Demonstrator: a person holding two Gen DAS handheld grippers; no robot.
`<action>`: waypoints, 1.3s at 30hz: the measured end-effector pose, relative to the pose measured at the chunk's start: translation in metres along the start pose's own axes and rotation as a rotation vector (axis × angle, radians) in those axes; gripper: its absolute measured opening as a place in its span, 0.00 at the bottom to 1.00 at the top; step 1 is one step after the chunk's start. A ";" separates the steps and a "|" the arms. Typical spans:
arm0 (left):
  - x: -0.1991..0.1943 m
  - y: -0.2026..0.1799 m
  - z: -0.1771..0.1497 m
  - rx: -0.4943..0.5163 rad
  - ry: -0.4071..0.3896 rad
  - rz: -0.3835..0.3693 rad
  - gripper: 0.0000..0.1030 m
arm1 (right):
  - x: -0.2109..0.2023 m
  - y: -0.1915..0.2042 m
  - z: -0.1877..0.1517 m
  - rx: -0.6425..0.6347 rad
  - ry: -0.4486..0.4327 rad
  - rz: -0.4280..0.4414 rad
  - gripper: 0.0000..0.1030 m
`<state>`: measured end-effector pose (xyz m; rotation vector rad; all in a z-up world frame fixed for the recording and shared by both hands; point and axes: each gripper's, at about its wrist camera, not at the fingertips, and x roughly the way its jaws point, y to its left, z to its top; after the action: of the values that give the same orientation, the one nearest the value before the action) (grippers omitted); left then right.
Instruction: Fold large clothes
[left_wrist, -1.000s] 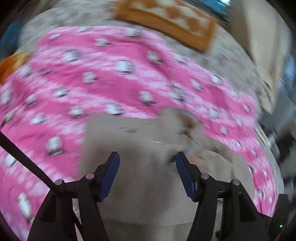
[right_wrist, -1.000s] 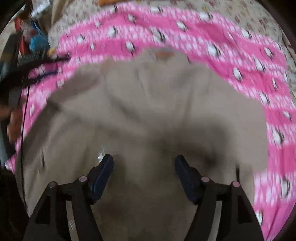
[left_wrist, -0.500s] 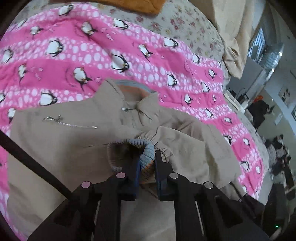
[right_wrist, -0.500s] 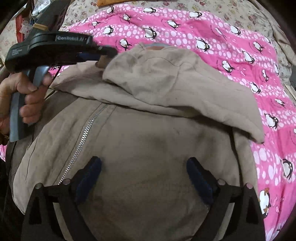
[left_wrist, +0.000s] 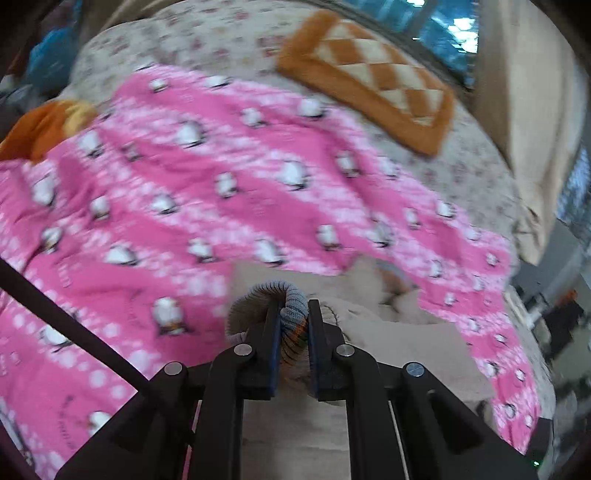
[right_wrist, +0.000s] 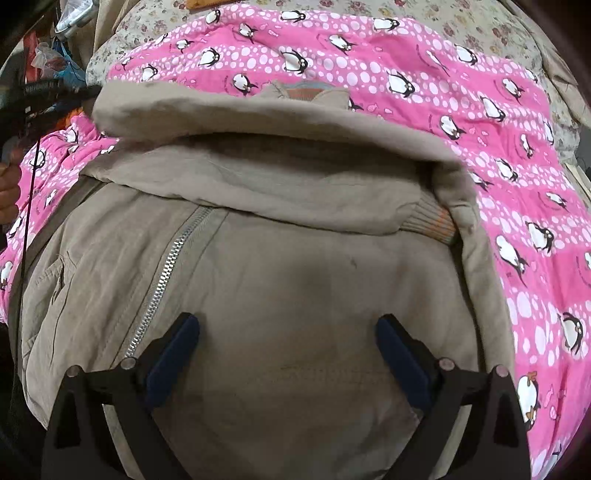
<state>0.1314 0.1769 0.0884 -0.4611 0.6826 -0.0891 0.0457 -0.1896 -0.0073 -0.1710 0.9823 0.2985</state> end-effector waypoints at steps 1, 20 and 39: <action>0.002 0.005 -0.002 0.003 0.015 0.009 0.00 | 0.000 0.000 0.000 -0.001 0.000 0.000 0.96; 0.019 -0.043 -0.035 0.236 0.042 0.254 0.02 | -0.013 -0.073 0.076 0.143 -0.258 -0.095 0.14; 0.064 -0.028 -0.045 0.115 0.148 0.357 0.03 | 0.015 -0.114 0.156 0.220 -0.383 -0.196 0.10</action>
<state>0.1547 0.1197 0.0328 -0.2186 0.8905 0.1753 0.2138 -0.2520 0.0667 -0.0066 0.6067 0.0376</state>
